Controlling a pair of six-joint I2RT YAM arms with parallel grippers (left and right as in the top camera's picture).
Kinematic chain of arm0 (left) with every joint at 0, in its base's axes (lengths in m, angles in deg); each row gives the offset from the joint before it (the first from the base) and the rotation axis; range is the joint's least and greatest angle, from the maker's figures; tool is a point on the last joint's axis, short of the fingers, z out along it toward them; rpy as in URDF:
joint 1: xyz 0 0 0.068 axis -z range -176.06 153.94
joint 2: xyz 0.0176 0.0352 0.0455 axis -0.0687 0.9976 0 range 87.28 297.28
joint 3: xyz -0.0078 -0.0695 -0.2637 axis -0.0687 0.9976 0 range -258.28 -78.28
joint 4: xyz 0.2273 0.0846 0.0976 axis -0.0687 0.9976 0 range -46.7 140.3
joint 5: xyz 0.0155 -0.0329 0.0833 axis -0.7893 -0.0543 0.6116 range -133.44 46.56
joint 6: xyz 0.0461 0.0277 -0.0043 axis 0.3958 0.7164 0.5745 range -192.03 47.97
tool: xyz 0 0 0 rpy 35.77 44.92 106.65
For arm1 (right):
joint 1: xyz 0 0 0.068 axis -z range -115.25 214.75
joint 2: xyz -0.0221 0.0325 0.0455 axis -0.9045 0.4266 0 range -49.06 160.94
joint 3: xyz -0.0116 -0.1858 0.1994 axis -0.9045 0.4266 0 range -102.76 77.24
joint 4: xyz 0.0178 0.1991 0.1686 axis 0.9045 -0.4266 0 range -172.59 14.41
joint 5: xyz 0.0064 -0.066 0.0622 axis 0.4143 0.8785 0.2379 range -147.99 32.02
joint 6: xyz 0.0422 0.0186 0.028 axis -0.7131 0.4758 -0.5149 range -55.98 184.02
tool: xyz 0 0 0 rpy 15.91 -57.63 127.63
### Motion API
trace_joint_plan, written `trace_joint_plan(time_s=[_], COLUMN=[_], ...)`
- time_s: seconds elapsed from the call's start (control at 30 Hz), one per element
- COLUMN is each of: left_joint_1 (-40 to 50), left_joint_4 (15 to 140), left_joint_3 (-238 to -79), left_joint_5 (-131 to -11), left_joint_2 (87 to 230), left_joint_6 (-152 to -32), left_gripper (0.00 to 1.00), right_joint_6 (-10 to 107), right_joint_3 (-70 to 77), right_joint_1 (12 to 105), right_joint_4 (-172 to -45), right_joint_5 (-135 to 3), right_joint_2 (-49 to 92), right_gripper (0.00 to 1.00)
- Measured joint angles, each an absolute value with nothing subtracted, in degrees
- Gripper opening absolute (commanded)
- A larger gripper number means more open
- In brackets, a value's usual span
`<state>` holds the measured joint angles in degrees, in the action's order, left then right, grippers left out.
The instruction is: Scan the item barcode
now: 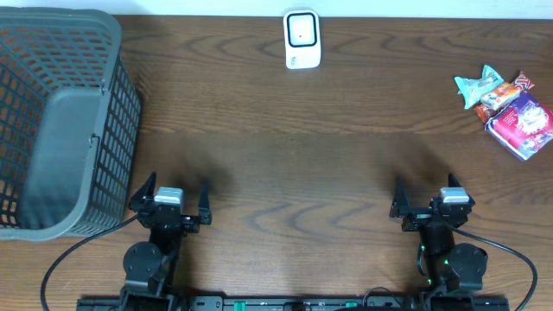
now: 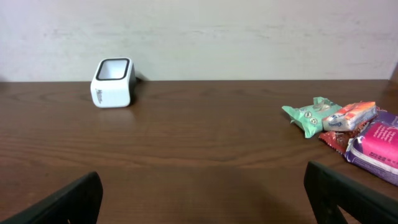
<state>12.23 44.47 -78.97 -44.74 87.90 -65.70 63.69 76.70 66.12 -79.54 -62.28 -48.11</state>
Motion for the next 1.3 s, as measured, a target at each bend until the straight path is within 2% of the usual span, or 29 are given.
trace_joint_plan(time_s=[0.17, 1.3], left_joint_1=[12.2, 12.2], left_joint_4=[44.6, 44.7], left_joint_3=[-79.1, -79.1], left_joint_5=[-44.4, -44.3], left_joint_2=[87.9, 87.9], left_joint_6=[-70.5, -72.3], left_gripper=[0.99, 0.99], right_joint_6=[63.7, 63.7], right_joint_3=[76.7, 76.7], right_joint_1=[66.1, 66.1], right_joint_4=[-79.5, -79.5], right_joint_5=[-62.3, -62.3], right_joint_2=[-48.1, -48.1], right_gripper=[0.99, 0.99])
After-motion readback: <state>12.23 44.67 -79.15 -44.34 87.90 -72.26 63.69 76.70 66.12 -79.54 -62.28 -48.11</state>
